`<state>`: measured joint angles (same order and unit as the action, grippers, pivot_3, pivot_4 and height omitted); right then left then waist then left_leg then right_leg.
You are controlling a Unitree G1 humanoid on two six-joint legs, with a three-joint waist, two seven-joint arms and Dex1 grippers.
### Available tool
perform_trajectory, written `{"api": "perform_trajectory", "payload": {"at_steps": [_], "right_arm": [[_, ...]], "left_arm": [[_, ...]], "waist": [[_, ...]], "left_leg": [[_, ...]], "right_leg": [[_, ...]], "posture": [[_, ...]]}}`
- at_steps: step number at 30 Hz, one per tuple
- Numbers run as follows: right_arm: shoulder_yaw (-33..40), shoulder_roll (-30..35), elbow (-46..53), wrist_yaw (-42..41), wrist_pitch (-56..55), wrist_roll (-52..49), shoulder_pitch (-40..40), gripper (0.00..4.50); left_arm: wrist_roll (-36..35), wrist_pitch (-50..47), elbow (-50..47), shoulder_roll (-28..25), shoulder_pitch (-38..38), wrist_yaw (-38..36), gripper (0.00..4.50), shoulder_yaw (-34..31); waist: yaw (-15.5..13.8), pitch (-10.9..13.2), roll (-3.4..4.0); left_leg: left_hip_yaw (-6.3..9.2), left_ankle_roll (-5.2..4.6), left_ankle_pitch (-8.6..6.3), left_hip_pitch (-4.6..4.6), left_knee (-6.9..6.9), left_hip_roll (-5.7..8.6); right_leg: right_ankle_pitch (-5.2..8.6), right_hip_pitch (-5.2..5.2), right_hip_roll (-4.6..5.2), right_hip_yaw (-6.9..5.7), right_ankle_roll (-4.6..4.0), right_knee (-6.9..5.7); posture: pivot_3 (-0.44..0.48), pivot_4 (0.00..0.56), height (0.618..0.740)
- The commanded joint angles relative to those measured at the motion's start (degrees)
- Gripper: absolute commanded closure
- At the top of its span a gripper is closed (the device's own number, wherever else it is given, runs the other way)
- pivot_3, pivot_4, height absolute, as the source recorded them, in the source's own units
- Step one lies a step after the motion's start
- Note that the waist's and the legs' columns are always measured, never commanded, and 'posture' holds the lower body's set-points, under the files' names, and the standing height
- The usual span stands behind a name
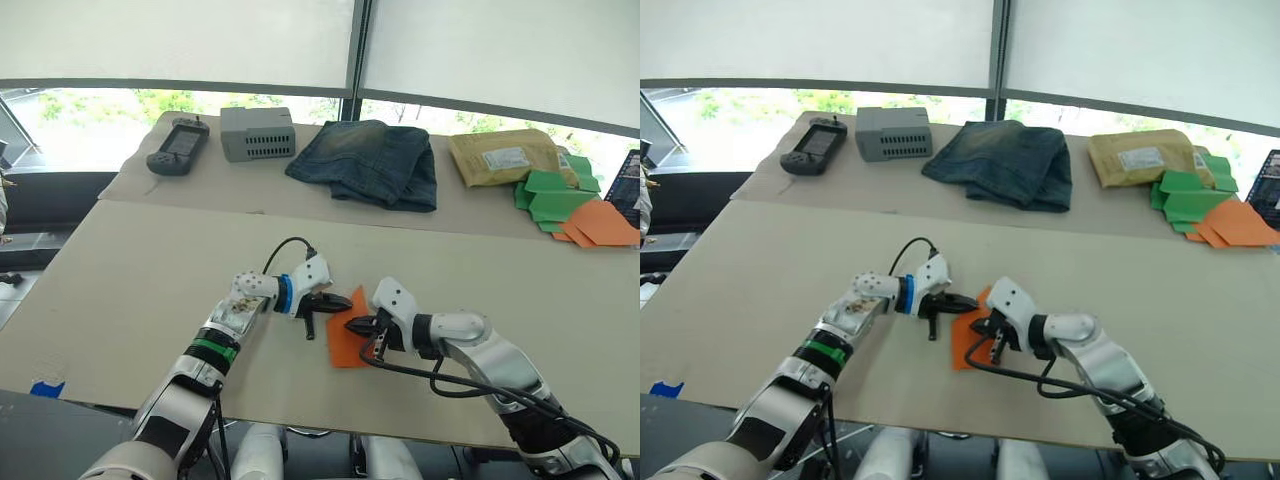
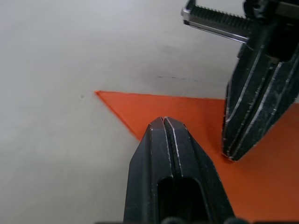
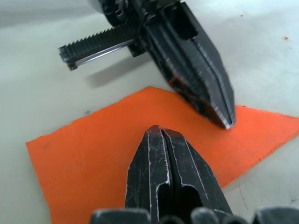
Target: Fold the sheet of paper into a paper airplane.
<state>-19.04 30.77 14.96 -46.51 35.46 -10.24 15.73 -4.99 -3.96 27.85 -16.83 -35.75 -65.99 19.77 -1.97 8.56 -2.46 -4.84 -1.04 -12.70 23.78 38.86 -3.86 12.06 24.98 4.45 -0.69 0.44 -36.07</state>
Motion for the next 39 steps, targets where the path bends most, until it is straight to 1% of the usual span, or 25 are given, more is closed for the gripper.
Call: {"api": "perform_trajectory", "payload": {"at_steps": [1,4,7,11,15,19,24,27,28,31,33,35,39], "right_arm": [[-1.92,0.22,-3.02,-0.02,2.31,1.21,-0.25,4.49],[-2.27,0.28,-3.35,-0.29,2.32,1.21,0.19,4.49],[-2.42,0.21,-3.64,-0.44,2.21,1.25,0.42,4.49],[-2.51,0.12,-3.7,-0.58,2.19,1.22,0.47,4.49],[-2.37,0.39,-3.45,-0.79,2.4,1.09,0.37,4.49],[-1.53,1.07,-2.58,-1.07,2.85,0.66,0.36,4.49],[2.05,1.34,0.5,-1.13,3.46,-1.72,1.3,4.49],[6.83,1.7,4.71,-1.35,6.71,-6.41,1.84,4.49],[8.1,1.82,5.93,-1.39,7.95,-7.77,1.98,4.49],[12.23,3.46,11.14,-1.21,12.9,-11.93,1.15,4.49],[14.25,4.46,14.55,-1.15,16.45,-14.97,-0.16,3.89],[16.2,5.16,17.55,-0.33,19.27,-17.54,-1.66,3.24],[18.72,6.3,22.72,2.53,22.41,-19.49,-4.68,1.84]], "left_arm": [[2.65,-1.66,-4.9,-1.98,1.43,0.25,4.5,1.63],[3.0,-7.45,-10.06,-4.42,4.23,0.12,4.5,2.53],[0.57,-15.56,-15.99,-6.13,7.26,-0.23,4.5,2.02],[-1.64,-22.0,-24.82,-9.93,12.22,-0.92,4.5,1.54],[-6.09,-29.11,-33.64,-13.17,16.01,-0.42,4.5,-0.54],[-8.62,-30.69,-37.02,-13.93,17.61,1.92,4.5,-3.61],[-14.03,-32.51,-39.28,-13.77,16.48,2.92,4.5,-8.86],[-17.9,-33.14,-40.66,-14.15,15.8,2.72,4.5,-12.75],[-18.89,-33.46,-40.87,-14.33,15.62,2.82,4.5,-13.75],[-20.89,-33.27,-41.2,-16.22,15.03,1.94,4.5,-16.01],[-21.66,-33.34,-41.13,-17.3,14.79,1.61,4.5,-16.44],[-22.07,-32.93,-41.14,-18.45,14.85,0.87,4.5,-16.34],[-21.72,-32.26,-40.78,-20.19,14.82,0.21,4.5,-15.34]], "waist": [[0.41,-0.01,-0.01],[1.03,-0.01,0.0],[1.38,-0.04,0.04],[1.64,-0.08,0.06],[1.64,-0.09,0.09],[1.48,-0.08,0.1],[1.28,0.01,0.11],[1.24,0.06,0.12],[1.25,0.06,0.13],[1.31,0.09,0.11],[1.31,0.09,0.11],[1.3,0.09,0.1],[1.3,0.1,0.1]], "left_leg": [[0.0,0.0,0.0,0.0,-0.01,-0.01],[0.01,0.0,0.0,-0.01,-0.03,-0.04],[0.02,0.0,0.0,-0.01,-0.04,-0.04],[0.02,0.01,-0.01,-0.01,-0.11,-0.05],[0.02,0.01,-0.01,-0.05,-0.2,-0.08],[0.05,0.02,-0.02,-0.04,-0.19,-0.07],[0.05,0.02,-0.01,0.06,-0.17,-0.06],[0.05,0.02,-0.02,0.19,-0.17,-0.04],[0.05,0.02,-0.01,0.37,-0.16,-0.03],[0.05,0.02,-0.01,0.59,-0.17,-0.01],[0.05,0.05,-0.04,0.59,-0.23,-0.01],[0.07,0.06,-0.05,0.58,-0.32,-0.01],[0.07,0.07,-0.06,0.58,-0.41,0.02]], "right_leg": [[0.0,0.0,-0.02,0.0,0.0,0.0],[0.0,0.01,-0.02,-0.01,0.0,0.0],[0.02,0.0,-0.01,0.0,0.0,0.03],[0.05,0.03,-0.01,0.01,-0.01,0.06],[0.11,0.06,-0.02,-0.01,-0.06,0.05],[0.12,0.09,0.0,-0.01,-0.06,0.04],[0.11,0.18,0.02,0.0,-0.06,0.05],[0.11,0.25,0.03,0.0,-0.05,0.07],[0.11,0.4,0.02,0.0,-0.04,0.08],[0.09,0.59,-0.01,0.02,0.02,0.07],[-0.05,0.61,-0.03,0.02,0.36,0.07],[0.0,0.61,-0.04,0.0,0.37,0.09],[0.04,0.64,-0.02,0.01,0.37,0.12]], "posture": [[0.0,0.15,0.716],[0.0,0.15,0.716],[0.0,0.15,0.716],[0.0,0.15,0.716],[0.0,0.15,0.716],[0.0,0.15,0.716],[0.0,0.15,0.716],[0.0,0.15,0.716],[0.0,0.15,0.716],[0.0,0.15,0.716],[0.0,0.15,0.716],[0.0,0.15,0.716],[0.0,0.15,0.716]]}}
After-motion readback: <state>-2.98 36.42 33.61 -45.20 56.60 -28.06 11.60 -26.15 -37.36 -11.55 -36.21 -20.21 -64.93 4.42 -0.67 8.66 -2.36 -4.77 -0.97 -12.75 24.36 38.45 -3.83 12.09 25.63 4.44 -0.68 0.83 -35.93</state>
